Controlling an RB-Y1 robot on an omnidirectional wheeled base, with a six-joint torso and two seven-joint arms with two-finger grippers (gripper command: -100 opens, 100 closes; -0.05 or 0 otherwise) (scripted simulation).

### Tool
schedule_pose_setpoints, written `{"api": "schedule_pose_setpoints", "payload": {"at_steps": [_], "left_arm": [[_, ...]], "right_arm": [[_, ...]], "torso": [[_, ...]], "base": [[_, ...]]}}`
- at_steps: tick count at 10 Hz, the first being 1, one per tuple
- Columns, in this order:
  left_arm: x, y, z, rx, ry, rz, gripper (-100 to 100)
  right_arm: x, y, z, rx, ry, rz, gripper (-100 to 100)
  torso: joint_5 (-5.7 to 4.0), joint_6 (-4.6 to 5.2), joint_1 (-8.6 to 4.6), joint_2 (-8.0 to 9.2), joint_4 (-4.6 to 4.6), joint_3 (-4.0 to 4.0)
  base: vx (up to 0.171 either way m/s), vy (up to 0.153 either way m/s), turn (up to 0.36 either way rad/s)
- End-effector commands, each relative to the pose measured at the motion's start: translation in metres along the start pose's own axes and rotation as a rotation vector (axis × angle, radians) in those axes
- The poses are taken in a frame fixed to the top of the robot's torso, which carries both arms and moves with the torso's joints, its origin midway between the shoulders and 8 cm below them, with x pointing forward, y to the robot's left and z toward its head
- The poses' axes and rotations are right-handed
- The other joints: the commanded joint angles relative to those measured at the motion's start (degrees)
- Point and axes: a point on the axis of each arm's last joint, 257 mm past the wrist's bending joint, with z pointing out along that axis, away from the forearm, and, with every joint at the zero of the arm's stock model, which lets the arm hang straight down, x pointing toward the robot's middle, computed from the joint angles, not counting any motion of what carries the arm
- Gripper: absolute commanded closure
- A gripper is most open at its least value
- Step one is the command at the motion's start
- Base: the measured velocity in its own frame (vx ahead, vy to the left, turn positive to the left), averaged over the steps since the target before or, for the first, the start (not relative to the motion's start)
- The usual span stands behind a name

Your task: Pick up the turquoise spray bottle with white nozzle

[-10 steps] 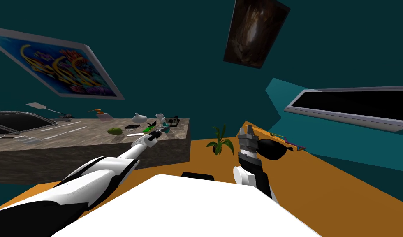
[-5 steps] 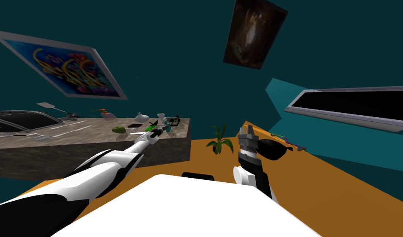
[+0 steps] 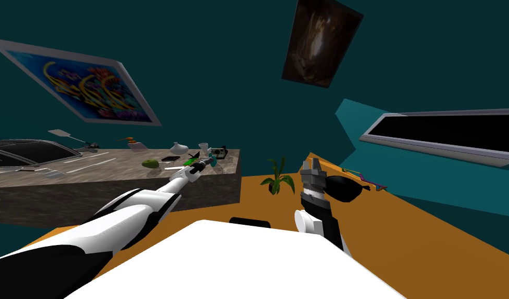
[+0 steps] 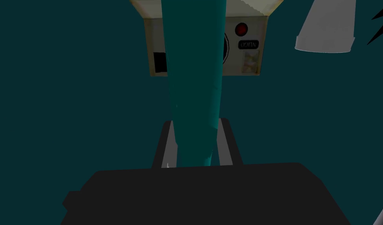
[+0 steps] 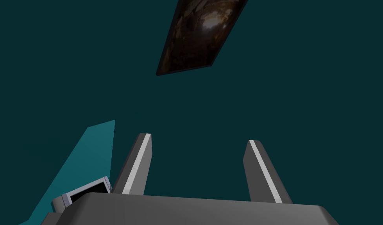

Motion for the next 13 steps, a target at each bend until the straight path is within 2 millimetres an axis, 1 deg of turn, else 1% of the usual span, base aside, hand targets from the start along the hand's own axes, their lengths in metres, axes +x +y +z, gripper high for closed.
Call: {"api": "schedule_pose_setpoints", "payload": {"at_steps": [1, 3, 4, 6, 7, 9, 10, 12, 13], "left_arm": [[0.011, 0.009, -0.009, -0.022, 0.009, -0.024, 100], [0.018, 0.009, -0.016, -0.013, 0.013, -0.014, 100], [0.024, 0.018, -0.023, -0.040, 0.018, -0.040, 100], [0.035, 0.018, -0.035, -0.027, 0.026, -0.025, 100], [0.036, 0.023, -0.043, -0.043, 0.019, -0.045, 100], [0.040, 0.019, -0.055, -0.022, 0.016, -0.029, 100], [0.043, 0.029, -0.063, -0.052, 0.018, -0.051, 100], [0.051, 0.028, -0.077, -0.040, 0.026, -0.037, 100], [0.047, 0.024, -0.077, -0.030, 0.017, -0.034, 100]], "right_arm": [[0.000, 0.000, 0.000, 0.000, 0.000, 0.000, 0], [0.000, 0.000, 0.000, 0.000, 0.000, 0.000, 0], [0.000, 0.000, 0.000, 0.000, 0.000, 0.000, 0], [0.000, 0.000, 0.000, 0.000, 0.000, 0.000, 0], [0.000, 0.000, 0.000, 0.000, 0.000, 0.000, 0], [0.000, 0.000, 0.000, 0.000, 0.000, 0.000, 0], [0.000, 0.000, 0.000, 0.000, 0.000, 0.000, 0], [0.000, 0.000, 0.000, 0.000, 0.000, 0.000, 0], [0.000, 0.000, 0.000, 0.000, 0.000, 0.000, 0]], "torso": [[0.00, 0.00, 0.00, 0.00, 0.00, 0.00], [0.10, 0.03, 0.14, -0.35, -0.12, -0.23], [0.17, 0.02, 0.18, -0.34, -0.19, -0.26], [0.34, -0.02, 0.34, -0.54, -0.37, -0.45], [0.49, -0.05, 0.37, -0.45, -0.51, -0.48], [0.61, -0.04, 0.43, -0.56, -0.63, -0.59], [0.69, -0.04, 0.45, -0.53, -0.71, -0.62], [0.81, -0.05, 0.59, -0.69, -0.82, -0.75], [0.92, -0.11, 0.67, -0.63, -0.92, -0.77]], "base": [[0.064, 0.013, -0.060], [0.067, 0.012, -0.011], [0.077, 0.011, -0.054], [0.055, 0.008, -0.011], [0.055, 0.016, -0.038], [0.047, 0.010, -0.015], [0.058, -0.001, -0.043], [0.052, 0.014, -0.021], [0.009, 0.005, 0.015]]}}
